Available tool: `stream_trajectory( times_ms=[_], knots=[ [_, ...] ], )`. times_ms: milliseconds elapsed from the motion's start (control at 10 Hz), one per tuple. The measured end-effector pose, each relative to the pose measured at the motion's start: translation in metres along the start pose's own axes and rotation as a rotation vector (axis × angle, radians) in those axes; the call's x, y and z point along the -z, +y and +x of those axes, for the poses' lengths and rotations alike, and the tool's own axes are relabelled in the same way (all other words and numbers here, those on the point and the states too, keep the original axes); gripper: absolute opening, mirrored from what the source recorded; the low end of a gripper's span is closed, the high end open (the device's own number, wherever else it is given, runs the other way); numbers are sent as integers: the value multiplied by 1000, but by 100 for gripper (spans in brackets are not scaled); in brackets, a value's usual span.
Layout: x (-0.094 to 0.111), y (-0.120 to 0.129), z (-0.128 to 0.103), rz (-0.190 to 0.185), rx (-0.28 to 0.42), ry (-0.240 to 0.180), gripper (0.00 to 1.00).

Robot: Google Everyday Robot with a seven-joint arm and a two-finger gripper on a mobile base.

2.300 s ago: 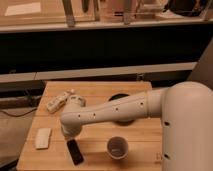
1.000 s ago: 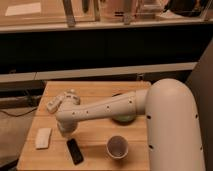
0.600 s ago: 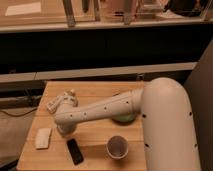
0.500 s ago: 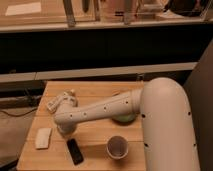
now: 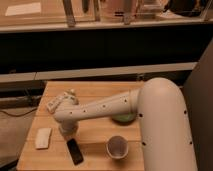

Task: Push the eraser across the table

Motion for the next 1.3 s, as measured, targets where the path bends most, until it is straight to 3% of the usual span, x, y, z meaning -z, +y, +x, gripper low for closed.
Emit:
stream_trajectory(
  times_ms=[400, 600, 800, 1000, 1300],
  knots=[
    [-1, 5, -7, 22, -27, -93, 0],
    [-8, 4, -7, 29, -38, -184, 0],
    [-12, 6, -8, 31, -48, -237, 0],
    [-14, 6, -9, 37, -48, -276, 0],
    [-13, 5, -8, 40, -46, -274, 0]
  ],
)
